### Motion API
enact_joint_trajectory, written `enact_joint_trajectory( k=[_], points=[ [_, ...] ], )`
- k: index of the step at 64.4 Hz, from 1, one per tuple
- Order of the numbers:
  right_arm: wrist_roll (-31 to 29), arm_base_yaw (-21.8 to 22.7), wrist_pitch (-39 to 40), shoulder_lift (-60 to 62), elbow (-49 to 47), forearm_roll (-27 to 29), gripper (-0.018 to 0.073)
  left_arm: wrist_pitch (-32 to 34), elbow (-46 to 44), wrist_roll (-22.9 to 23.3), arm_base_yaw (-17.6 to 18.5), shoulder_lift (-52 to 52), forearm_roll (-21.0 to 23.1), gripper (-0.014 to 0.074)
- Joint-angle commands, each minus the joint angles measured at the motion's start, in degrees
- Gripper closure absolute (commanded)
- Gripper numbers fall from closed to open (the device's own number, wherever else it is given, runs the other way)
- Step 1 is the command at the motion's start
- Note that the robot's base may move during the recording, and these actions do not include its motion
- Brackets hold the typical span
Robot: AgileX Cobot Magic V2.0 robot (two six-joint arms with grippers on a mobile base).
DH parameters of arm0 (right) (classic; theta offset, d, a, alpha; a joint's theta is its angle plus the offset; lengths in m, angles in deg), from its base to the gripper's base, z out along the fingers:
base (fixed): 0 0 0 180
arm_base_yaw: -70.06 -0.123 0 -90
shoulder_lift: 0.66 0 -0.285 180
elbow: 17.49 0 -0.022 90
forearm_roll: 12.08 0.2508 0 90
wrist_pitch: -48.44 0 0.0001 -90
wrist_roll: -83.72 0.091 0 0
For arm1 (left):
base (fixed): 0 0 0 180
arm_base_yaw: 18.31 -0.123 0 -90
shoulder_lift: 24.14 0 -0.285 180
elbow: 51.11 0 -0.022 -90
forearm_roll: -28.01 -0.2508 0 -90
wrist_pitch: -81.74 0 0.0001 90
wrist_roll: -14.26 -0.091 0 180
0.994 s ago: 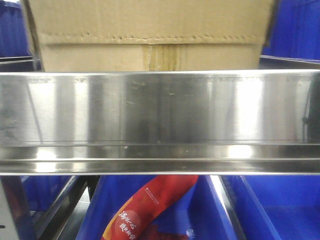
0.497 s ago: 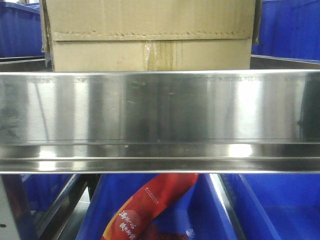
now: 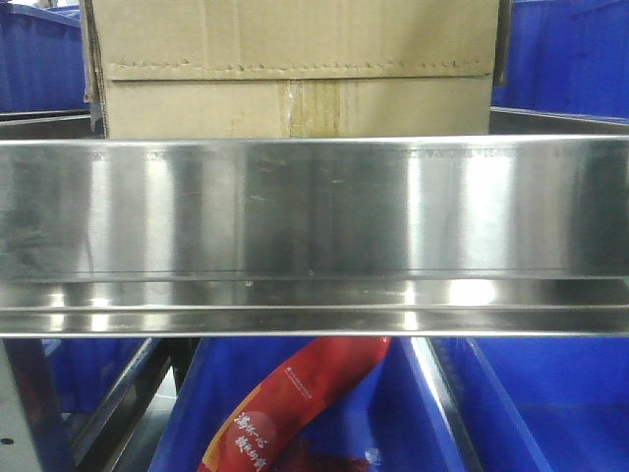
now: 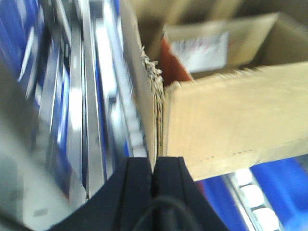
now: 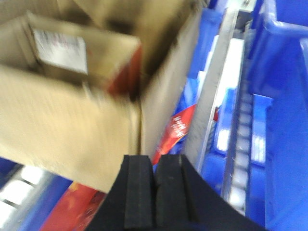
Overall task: Stack two boxes on right shelf middle
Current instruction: 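Open both grippers and pull them back from the boxes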
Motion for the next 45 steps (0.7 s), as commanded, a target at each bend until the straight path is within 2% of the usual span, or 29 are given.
enact_joint_trajectory(
  k=[1, 14, 23, 32, 45],
  points=[
    [-0.8, 0.1, 9.4, 5.5, 8.9, -0.4, 0.0715, 7.9, 7.9, 0.1, -0.2, 6.2, 0.3, 0.0708],
    [-0.8, 0.1, 26.2, 18.6, 30.6, -0.4, 0.0715, 23.8, 26.8, 0.1, -0.2, 20.8, 0.3, 0.0708],
    [-0.8, 0.1, 35.0, 26.6, 41.5, -0.4, 0.0715, 30.7, 36.0, 0.1, -0.2, 28.8, 0.3, 0.0708],
    [-0.8, 0.1, 39.4, 32.0, 47.8, -0.4, 0.0715, 34.6, 41.1, 0.1, -0.2, 33.4, 0.3, 0.0708],
    [-0.8, 0.1, 39.4, 33.3, 48.9, -0.4, 0.0715, 34.1, 41.5, 0.1, -0.2, 34.2, 0.3, 0.0708]
  ],
)
